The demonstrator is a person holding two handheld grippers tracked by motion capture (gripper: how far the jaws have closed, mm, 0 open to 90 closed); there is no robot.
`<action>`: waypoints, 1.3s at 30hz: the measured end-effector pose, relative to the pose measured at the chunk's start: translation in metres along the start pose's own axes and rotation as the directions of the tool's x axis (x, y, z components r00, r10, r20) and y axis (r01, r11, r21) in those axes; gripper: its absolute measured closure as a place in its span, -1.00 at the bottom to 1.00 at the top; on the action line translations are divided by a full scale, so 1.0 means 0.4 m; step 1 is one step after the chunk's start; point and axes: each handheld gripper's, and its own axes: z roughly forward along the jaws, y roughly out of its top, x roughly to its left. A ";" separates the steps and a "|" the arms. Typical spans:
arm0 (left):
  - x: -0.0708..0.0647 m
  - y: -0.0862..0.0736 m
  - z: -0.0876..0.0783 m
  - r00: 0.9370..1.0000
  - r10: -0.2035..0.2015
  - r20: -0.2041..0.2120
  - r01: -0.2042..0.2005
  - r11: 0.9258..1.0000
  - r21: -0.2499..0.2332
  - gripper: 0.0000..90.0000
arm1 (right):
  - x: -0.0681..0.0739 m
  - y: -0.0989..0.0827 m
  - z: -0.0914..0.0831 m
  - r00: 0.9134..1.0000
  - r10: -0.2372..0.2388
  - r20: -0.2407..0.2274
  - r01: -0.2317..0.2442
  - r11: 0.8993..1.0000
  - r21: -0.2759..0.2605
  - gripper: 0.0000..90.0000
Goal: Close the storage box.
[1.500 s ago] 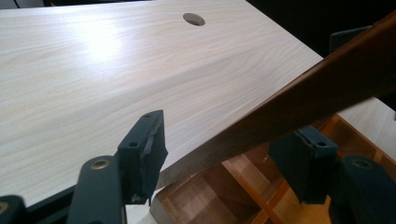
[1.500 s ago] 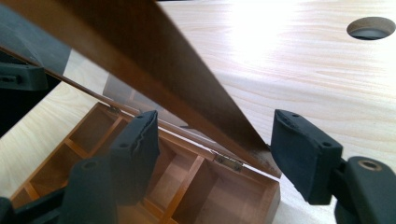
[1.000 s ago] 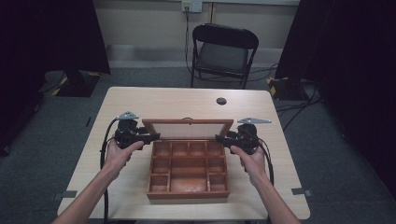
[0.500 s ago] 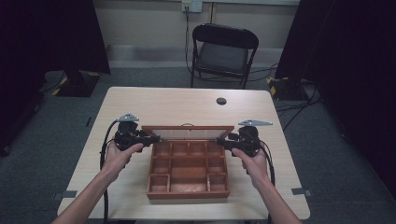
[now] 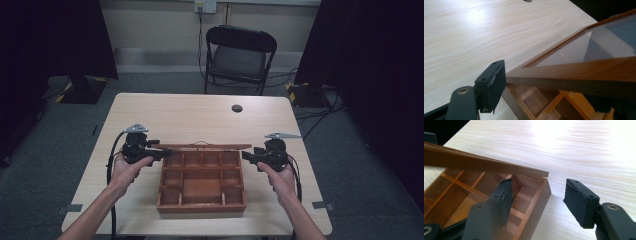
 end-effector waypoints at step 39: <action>-0.017 -0.051 -0.025 0.999 0.020 0.045 -0.020 1.000 -0.011 -0.66 | 0.159 0.173 -0.072 0.944 -0.175 -0.278 0.153 0.983 -0.099 -0.07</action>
